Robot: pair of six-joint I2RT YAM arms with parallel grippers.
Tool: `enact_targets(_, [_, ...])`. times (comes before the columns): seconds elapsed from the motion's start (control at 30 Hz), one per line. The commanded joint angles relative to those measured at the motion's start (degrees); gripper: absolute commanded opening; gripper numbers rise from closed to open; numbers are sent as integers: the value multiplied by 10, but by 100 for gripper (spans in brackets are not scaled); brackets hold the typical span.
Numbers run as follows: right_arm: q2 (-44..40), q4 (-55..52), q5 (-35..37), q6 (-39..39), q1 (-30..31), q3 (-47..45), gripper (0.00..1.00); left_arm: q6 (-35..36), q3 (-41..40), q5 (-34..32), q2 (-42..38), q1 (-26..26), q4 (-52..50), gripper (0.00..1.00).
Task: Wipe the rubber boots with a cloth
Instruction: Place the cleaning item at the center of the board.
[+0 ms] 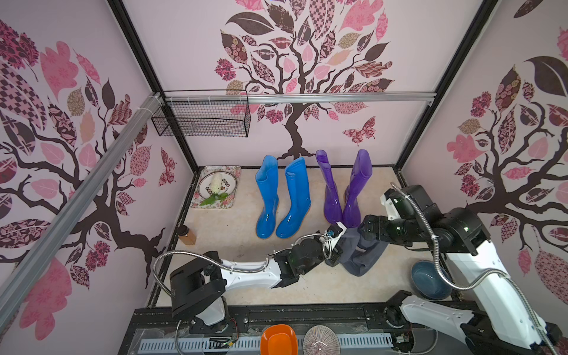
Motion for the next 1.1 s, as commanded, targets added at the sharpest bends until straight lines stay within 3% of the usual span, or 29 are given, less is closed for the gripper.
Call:
enact_targets(0.0, [14, -31, 75, -11, -2, 100, 100, -34, -49, -31, 39, 16, -7, 0])
enact_targets(0.23, [17, -33, 110, -14, -2, 203, 100, -83, -116, -59, 76, 33, 14, 0])
enact_targets(0.3, [16, -29, 112, -8, -2, 190, 100, -91, -96, -43, 57, 32, -43, 0])
enact_targets(0.33, [17, -27, 107, -5, -2, 180, 100, -91, -85, -42, 45, 32, -74, 19])
enact_targets(0.4, [17, -13, 92, -6, -2, 149, 100, -90, -67, -54, 2, 27, -124, 78])
enact_targets(0.43, [13, -1, 89, -8, -1, 134, 100, -83, -62, -53, -21, 24, -138, 97])
enact_targets(0.63, [6, 71, 121, -10, -2, 55, 100, -119, 55, 10, -123, 22, -459, 98])
enact_targets(0.73, [7, 108, 137, -10, -2, 15, 100, -123, 106, 102, -144, 33, -629, 98])
enact_targets(0.8, [9, 127, 157, -16, -3, 5, 100, -114, 139, 117, -151, 36, -744, 98])
enact_targets(0.87, [12, 135, 179, -17, -4, 4, 100, -105, 156, 67, -176, 39, -824, 98])
enact_targets(0.93, [3, 164, 190, -22, -4, -19, 100, -108, 115, -18, -249, 58, -814, 98])
enact_targets(1.0, [-22, 240, 214, -39, -5, -90, 100, -122, 42, -87, -356, 115, -751, 98])
enact_targets(1.07, [-54, 335, 298, -50, -5, -192, 100, -131, 0, -125, -419, 198, -721, 98])
